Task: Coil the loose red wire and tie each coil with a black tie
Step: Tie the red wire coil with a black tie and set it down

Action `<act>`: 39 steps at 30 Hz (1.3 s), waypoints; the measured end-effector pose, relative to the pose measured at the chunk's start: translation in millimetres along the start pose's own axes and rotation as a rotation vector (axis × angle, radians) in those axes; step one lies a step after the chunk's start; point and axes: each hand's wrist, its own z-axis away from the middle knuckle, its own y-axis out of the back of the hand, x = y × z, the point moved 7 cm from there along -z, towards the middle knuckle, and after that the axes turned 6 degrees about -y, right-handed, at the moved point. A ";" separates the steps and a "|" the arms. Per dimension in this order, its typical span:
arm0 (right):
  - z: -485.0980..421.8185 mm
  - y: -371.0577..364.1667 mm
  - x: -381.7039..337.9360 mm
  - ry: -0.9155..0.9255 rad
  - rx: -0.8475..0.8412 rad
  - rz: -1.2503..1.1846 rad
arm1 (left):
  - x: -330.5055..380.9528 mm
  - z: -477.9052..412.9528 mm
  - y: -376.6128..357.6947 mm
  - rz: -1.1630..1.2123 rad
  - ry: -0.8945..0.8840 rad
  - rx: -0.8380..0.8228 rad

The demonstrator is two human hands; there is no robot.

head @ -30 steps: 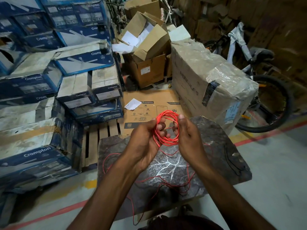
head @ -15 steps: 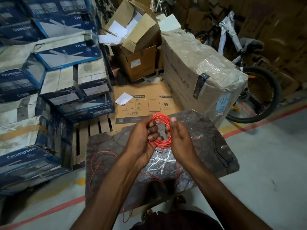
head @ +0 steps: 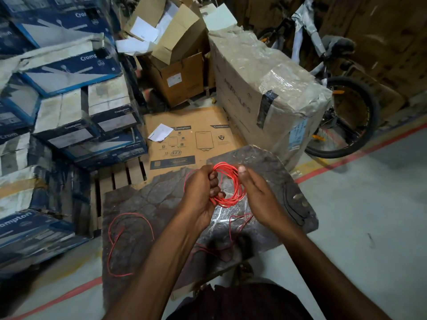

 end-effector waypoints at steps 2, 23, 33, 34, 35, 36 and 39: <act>-5.0 12.8 8.7 -0.024 0.009 -0.047 | -10.2 -5.0 -4.2 -0.010 0.023 0.013; 2.8 139.6 224.8 -0.555 0.355 0.820 | -99.2 -33.7 -18.9 0.094 0.222 0.093; 0.5 136.7 227.9 -0.446 0.389 0.901 | -98.0 -36.4 -21.5 0.188 0.263 0.087; 1.3 136.1 226.5 -0.446 0.392 0.883 | -97.3 -36.1 -21.0 0.199 0.263 0.085; 2.5 135.2 225.3 -0.445 0.402 0.852 | -96.3 -35.5 -20.5 0.211 0.263 0.084; 3.9 133.8 223.0 -0.446 0.413 0.810 | -95.1 -34.6 -20.3 0.223 0.265 0.083; 8.5 129.8 210.1 -0.421 0.453 0.669 | -89.2 -32.0 -21.5 0.236 0.268 0.074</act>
